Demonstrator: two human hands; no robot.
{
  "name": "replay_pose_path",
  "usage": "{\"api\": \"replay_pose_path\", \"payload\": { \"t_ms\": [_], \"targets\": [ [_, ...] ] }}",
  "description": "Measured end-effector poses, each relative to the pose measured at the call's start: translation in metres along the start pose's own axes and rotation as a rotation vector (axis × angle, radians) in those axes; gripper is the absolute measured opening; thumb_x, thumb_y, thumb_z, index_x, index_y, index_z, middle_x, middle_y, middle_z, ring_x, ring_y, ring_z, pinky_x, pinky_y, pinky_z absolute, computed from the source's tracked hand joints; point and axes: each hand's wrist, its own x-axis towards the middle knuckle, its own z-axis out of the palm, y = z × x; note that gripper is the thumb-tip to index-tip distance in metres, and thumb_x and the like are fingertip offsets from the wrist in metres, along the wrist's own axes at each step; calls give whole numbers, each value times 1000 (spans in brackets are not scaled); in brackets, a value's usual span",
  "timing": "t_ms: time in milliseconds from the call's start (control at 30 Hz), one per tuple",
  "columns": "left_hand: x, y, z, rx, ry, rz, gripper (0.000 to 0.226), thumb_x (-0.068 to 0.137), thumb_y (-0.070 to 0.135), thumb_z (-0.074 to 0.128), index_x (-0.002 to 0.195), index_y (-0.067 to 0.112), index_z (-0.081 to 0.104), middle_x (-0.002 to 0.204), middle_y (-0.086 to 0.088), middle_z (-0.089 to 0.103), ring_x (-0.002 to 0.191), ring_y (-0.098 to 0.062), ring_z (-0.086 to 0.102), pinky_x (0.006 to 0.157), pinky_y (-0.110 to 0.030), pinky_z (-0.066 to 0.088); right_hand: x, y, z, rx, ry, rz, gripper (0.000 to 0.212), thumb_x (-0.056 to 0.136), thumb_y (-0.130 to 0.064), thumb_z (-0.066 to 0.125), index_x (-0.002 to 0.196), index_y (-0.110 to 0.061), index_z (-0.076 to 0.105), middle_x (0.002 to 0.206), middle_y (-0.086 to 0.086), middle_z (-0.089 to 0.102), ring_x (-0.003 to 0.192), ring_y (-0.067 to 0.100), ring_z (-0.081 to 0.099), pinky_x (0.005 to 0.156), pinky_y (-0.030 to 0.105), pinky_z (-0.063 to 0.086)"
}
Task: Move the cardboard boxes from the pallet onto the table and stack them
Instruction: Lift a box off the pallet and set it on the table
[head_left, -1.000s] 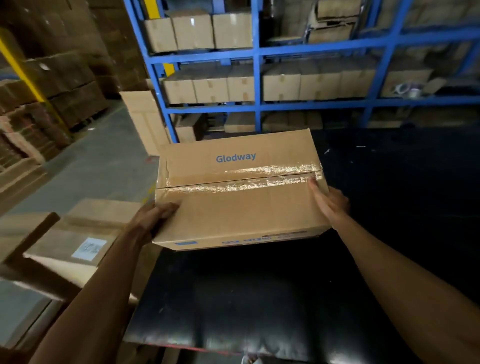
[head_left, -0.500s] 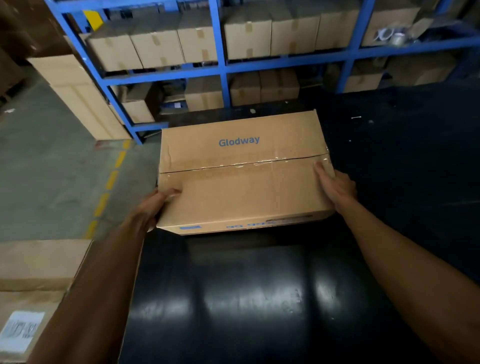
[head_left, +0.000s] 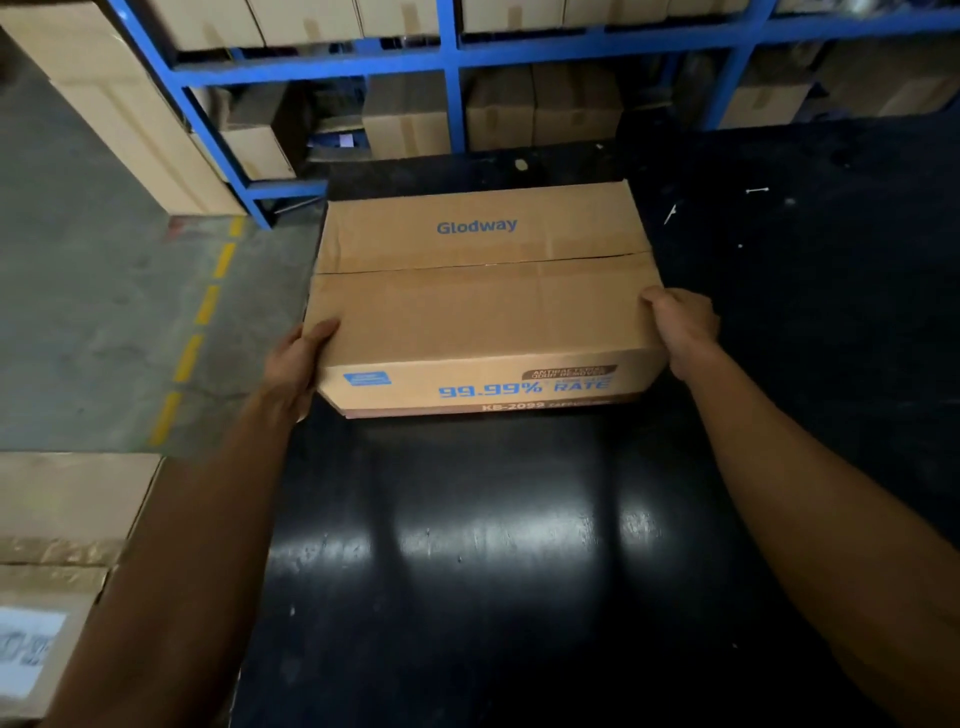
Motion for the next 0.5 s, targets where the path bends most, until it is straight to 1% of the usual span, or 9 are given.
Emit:
{"api": "replay_pose_path", "payload": {
  "t_ms": [67,100,133,200,233,300,367,467,500],
  "targets": [
    [-13,-6,0,-46,42,-2,13,91,29,70,97,18,69,97,0,73,78,-14,70,60,-25,57,-16,14,2,90,69,8,40,92,-41,55,126,-21,63,125,4,60,113,24,55,97,39,47],
    [-18,-10,0,-64,52,2,13,91,28,70,98,17,68,96,0,72,78,-14,69,58,-24,56,-24,20,5,135,84,12,42,91,-44,54,127,-22,61,125,4,60,114,25,55,98,41,47],
    [-22,-14,-1,-81,63,11,14,91,28,70,100,17,68,96,0,72,81,-14,69,60,-24,55,-32,28,8,175,93,15,47,91,-48,53,129,-23,60,125,4,60,114,25,56,99,42,47],
    [-32,-20,-1,-100,77,27,10,92,27,68,97,19,67,94,3,71,83,-12,67,63,-24,54,-46,41,14,232,110,1,50,94,-50,52,135,-22,55,127,4,60,114,24,57,98,39,48],
    [-36,-23,-1,-100,86,28,8,93,28,68,94,20,65,92,4,69,81,-10,66,63,-23,53,-51,47,17,251,114,-9,50,95,-50,52,136,-21,52,128,4,60,114,24,57,98,38,48],
    [-41,-26,-2,-94,97,27,8,93,28,67,91,22,63,90,6,68,77,-6,64,61,-22,52,-57,53,21,275,105,-18,51,96,-52,52,137,-22,49,129,4,59,115,23,57,101,42,48],
    [-45,-29,-4,-90,104,33,7,94,28,67,91,23,63,91,7,68,76,-4,64,59,-19,51,-60,55,22,271,88,-25,51,97,-52,50,138,-22,46,131,5,58,118,24,56,103,42,46],
    [-43,-30,-6,-109,97,40,6,96,25,64,98,20,63,95,4,67,79,-5,64,62,-20,51,-62,55,21,248,75,-32,51,98,-51,48,139,-21,44,133,6,56,120,23,55,98,36,45],
    [-41,-30,-6,-116,100,44,12,96,24,64,105,15,63,97,3,67,80,-7,65,65,-23,52,-63,56,21,237,71,-34,51,98,-51,48,139,-21,43,134,6,56,120,23,54,96,35,44]
  ]
}}
